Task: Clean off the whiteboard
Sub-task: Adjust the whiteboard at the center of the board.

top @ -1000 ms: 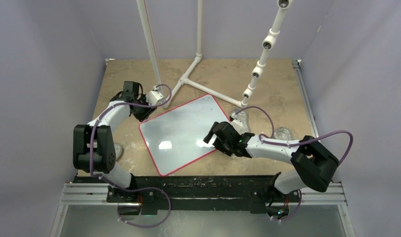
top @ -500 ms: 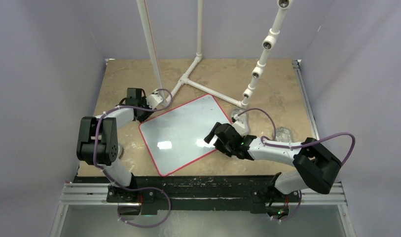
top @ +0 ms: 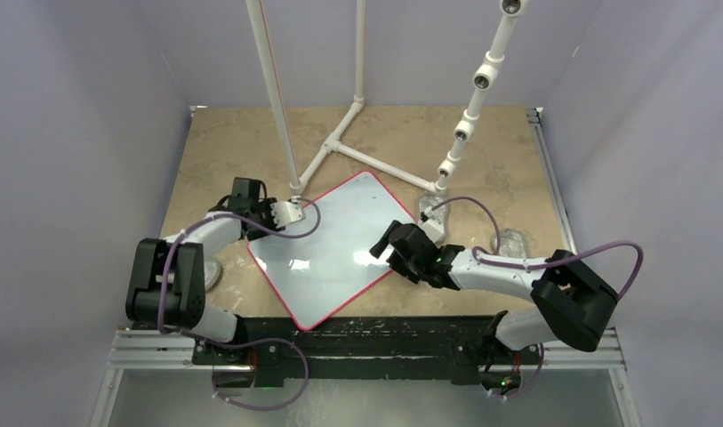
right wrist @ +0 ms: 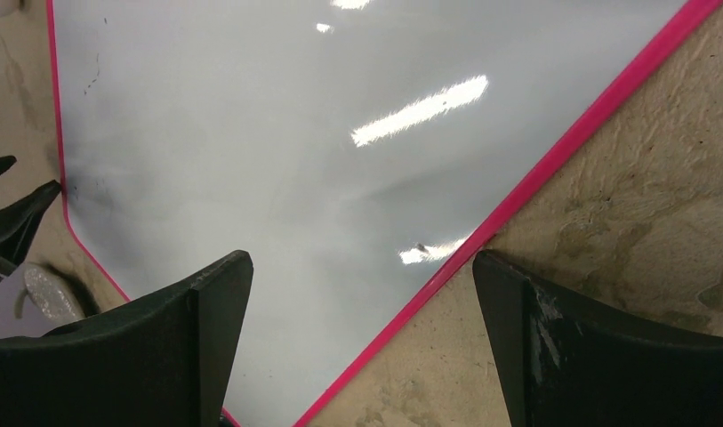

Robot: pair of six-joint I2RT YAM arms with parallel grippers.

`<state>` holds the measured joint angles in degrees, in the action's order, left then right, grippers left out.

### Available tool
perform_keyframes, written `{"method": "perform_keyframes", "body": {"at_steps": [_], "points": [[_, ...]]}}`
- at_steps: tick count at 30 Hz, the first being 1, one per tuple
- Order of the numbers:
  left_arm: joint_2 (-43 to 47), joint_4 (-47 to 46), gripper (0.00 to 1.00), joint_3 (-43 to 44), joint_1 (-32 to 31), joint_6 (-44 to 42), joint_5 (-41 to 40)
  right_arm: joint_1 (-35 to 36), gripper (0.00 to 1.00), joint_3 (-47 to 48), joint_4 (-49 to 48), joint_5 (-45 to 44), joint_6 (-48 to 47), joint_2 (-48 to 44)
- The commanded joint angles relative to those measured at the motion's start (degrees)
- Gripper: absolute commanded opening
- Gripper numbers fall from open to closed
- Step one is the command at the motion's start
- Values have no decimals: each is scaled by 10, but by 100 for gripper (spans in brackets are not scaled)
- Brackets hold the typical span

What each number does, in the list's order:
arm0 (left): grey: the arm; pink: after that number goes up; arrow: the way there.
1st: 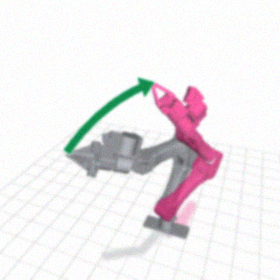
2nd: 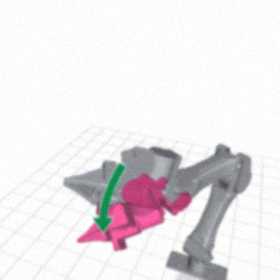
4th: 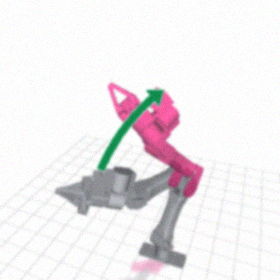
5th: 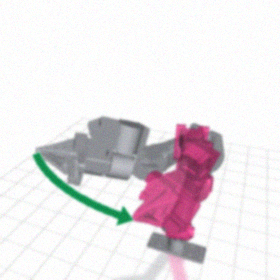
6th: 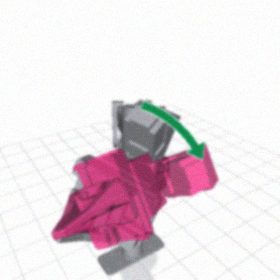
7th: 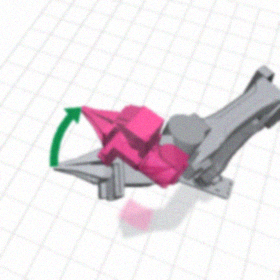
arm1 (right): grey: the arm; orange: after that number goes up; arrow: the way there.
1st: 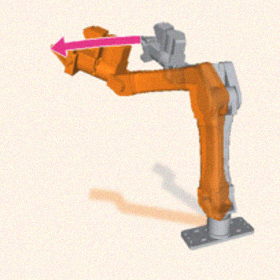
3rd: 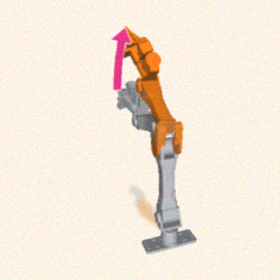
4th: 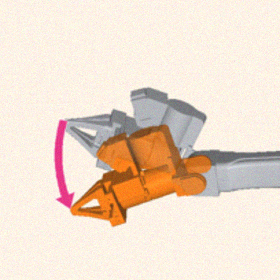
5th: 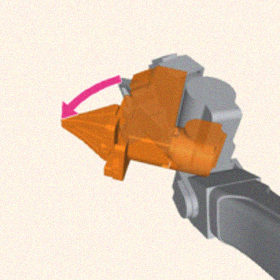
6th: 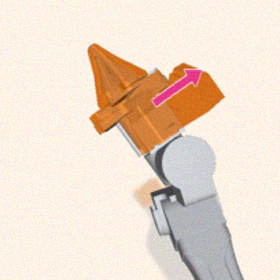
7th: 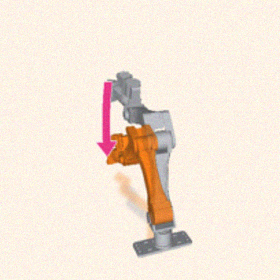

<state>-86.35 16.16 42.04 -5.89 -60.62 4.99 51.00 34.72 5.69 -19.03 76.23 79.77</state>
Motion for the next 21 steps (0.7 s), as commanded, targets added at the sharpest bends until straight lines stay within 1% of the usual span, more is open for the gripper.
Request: {"method": "perform_keyframes", "body": {"at_steps": [1,3,6,10,14,16,18,21], "points": [[36,180,40,-35,-21,-53,88,-1,99,-35,120,-28,-3,25],[40,206,40,-30,-22,-57,104,-1,99,-29,118,-33,-8,32],[40,222,40,-28,-23,-59,111,-1,98,-4,109,-39,-21,57],[35,232,40,-30,-27,-61,120,-2,99,62,108,-52,-46,115],[34,237,40,-33,-28,-63,123,-3,99,120,130,-60,-58,156],[39,237,39,-18,-27,-53,121,-3,99,123,141,-65,-57,156],[46,247,39,7,-26,-45,125,-5,99,104,144,-73,-56,144],[55,257,38,56,-23,-21,140,-28,99,77,130,-75,-69,126]]}}
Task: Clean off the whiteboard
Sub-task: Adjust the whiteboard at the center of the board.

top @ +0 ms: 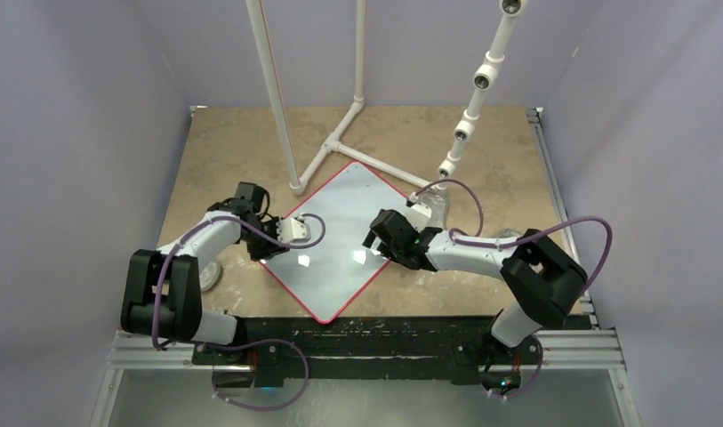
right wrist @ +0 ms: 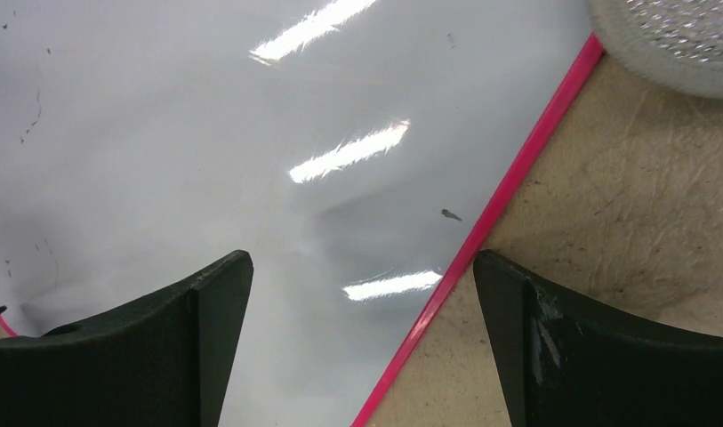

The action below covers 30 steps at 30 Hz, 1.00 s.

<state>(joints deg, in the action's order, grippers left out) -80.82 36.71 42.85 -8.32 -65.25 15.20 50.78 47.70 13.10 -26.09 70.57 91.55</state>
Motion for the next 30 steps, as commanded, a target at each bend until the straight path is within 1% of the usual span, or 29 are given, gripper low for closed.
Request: {"method": "perform_keyframes", "body": {"at_steps": [1,3,7,12,15,18,20,23,25,30], "points": [[-2,47,38,63,3,35,37,-34,99,-55,50,-3,-19,4],[-5,15,37,83,5,63,11,-39,99,-49,51,-8,-27,6],[-11,-104,35,75,39,95,-61,-39,99,-24,55,-9,-30,29],[-52,-185,36,37,52,83,-111,-39,99,-27,30,-3,-26,44],[-81,-203,37,19,50,74,-120,-39,99,-21,26,8,-23,56],[-102,-195,38,8,45,60,-112,-39,99,-10,30,18,-27,61],[-105,-162,38,3,37,47,-96,-39,99,3,36,13,-33,61],[-83,-116,38,-14,16,31,-59,-39,99,29,51,4,-45,63],[-60,-93,40,-27,6,18,-29,-39,99,34,56,2,-51,65],[-40,-18,40,-44,-13,-23,14,-41,99,14,53,2,-51,60]]}}
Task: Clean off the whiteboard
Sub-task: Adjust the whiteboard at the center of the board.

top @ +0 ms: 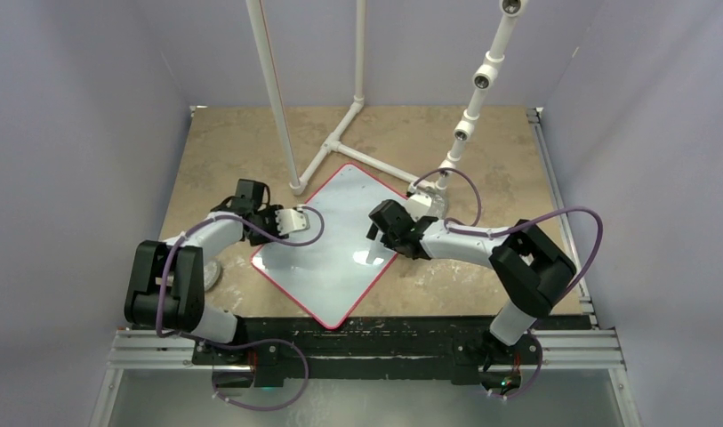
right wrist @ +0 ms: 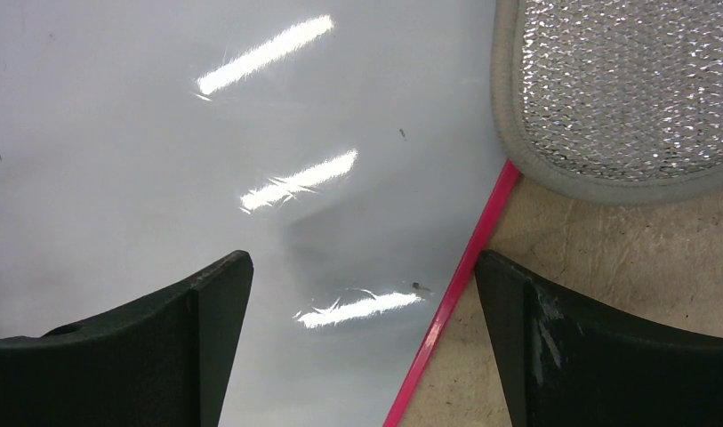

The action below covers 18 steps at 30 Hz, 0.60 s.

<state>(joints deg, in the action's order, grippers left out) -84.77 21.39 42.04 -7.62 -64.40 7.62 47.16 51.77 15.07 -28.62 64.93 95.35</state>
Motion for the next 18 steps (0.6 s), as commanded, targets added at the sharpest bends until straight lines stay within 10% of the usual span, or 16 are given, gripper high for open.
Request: {"method": "perform_keyframes", "body": {"at_steps": [1,18], "points": [[3,148,40,-40,-24,-35,97,-5,99,-33,29,29,7,21],[84,222,38,-84,-66,-36,172,-3,99,56,-8,67,-50,71]]}}
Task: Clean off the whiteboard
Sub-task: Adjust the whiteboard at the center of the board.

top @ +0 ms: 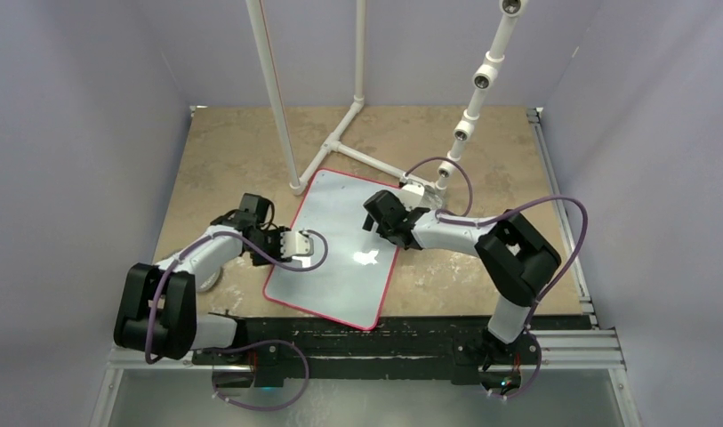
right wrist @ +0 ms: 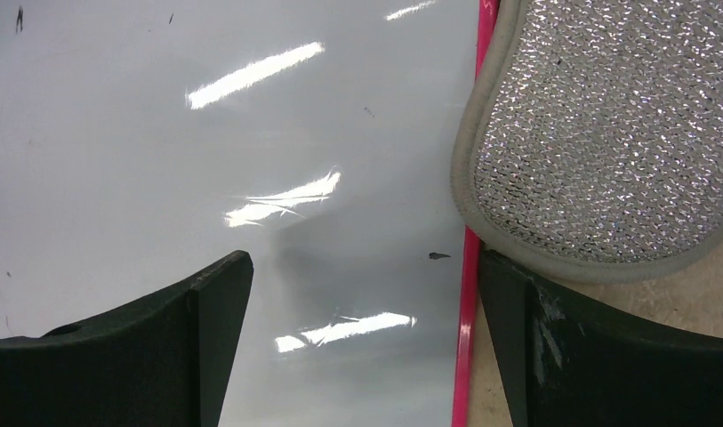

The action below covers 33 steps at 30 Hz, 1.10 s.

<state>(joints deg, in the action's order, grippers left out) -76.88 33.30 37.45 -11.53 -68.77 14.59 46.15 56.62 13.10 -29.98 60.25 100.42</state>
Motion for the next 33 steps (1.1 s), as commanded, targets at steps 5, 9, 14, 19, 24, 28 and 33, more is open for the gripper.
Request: {"method": "perform_keyframes", "body": {"at_steps": [5,9,14,19,24,28,33], "points": [[41,119,37,-19,-33,19,96,6,99,-35,43,84,-5,-38],[51,84,37,2,-28,51,46,6,99,-91,60,86,6,-102],[16,4,37,29,-18,122,-17,7,99,-159,27,122,6,-156],[-4,-24,37,12,-19,130,-10,25,99,-180,-5,141,14,-138],[-26,-34,38,-15,-21,118,5,54,99,-158,-13,159,31,-87],[-33,-54,38,-35,-43,128,15,60,99,-165,-50,203,55,-79],[-46,-66,38,-40,-76,147,12,58,99,-129,-66,260,53,-124]]}}
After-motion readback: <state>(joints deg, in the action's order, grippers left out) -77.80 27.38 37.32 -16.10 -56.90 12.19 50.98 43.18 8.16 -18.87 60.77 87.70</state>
